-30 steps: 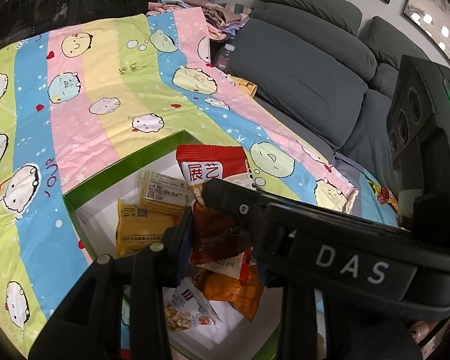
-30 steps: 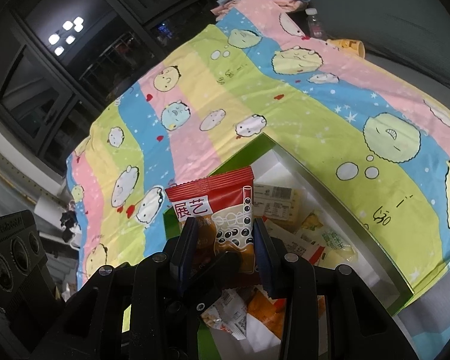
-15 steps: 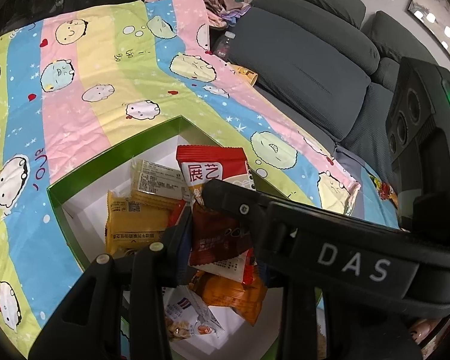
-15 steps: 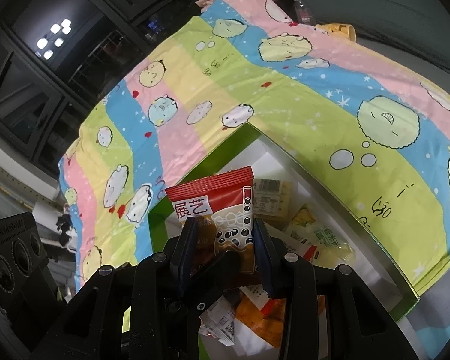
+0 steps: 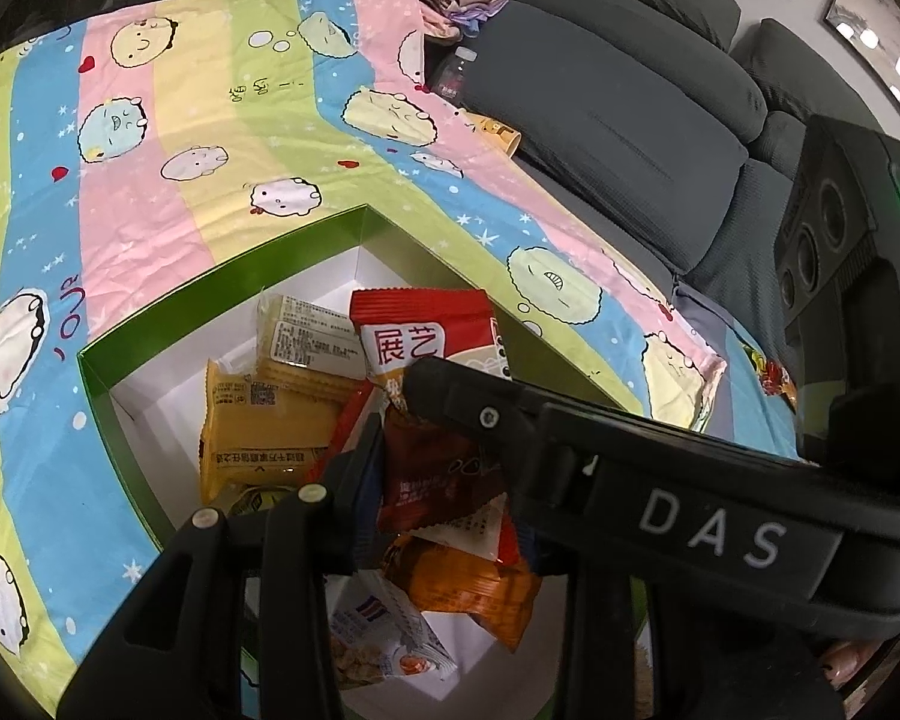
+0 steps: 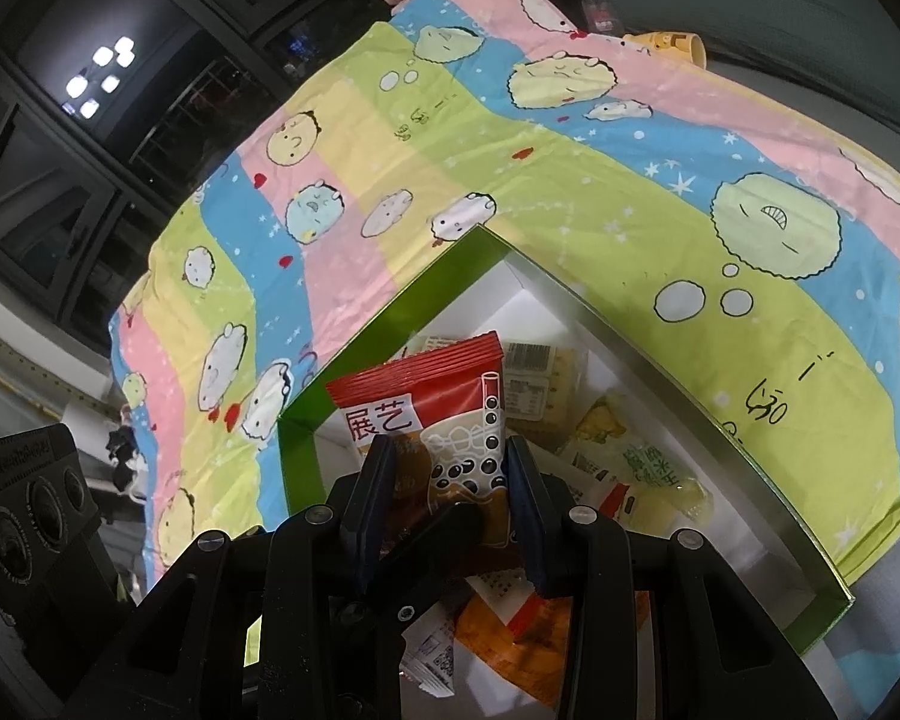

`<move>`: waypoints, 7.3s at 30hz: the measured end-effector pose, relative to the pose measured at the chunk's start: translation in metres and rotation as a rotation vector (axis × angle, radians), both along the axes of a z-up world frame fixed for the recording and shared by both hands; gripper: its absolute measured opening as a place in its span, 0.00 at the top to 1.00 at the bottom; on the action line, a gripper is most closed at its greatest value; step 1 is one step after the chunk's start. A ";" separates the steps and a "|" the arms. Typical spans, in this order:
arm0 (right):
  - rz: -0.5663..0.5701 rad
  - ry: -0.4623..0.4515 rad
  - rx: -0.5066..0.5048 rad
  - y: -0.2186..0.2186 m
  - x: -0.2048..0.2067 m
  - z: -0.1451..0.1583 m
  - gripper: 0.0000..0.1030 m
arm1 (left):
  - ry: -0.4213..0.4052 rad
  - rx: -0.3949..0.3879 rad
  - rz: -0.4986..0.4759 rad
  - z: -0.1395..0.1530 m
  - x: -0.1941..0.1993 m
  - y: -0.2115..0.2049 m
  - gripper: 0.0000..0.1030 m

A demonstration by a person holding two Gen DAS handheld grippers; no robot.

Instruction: Organize snacks

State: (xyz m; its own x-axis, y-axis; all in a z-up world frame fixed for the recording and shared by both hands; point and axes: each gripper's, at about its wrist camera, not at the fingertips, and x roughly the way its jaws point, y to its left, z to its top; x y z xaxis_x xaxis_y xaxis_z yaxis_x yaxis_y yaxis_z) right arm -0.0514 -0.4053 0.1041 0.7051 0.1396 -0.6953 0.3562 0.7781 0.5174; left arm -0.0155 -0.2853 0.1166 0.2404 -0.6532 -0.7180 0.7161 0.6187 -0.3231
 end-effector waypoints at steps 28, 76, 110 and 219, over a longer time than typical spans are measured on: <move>0.008 0.057 0.032 -0.006 0.017 -0.026 0.61 | 0.068 0.033 0.010 -0.025 0.015 -0.003 0.65; -0.004 0.107 0.085 -0.011 0.024 -0.044 0.61 | 0.142 0.085 0.045 -0.044 0.022 -0.004 0.56; 0.010 -0.093 -0.036 0.025 -0.038 0.043 0.17 | -0.106 0.075 0.173 0.045 -0.033 0.048 0.11; -0.024 0.038 -0.197 0.044 -0.057 0.033 0.15 | -0.052 0.120 0.264 0.032 -0.054 0.087 0.01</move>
State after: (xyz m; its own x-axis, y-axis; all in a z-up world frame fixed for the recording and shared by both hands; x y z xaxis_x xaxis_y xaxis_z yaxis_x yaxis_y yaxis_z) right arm -0.1087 -0.3613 0.1370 0.6795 -0.0188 -0.7334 0.3924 0.8540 0.3416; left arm -0.0700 -0.1983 0.1487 0.4290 -0.4743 -0.7687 0.5389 0.8174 -0.2036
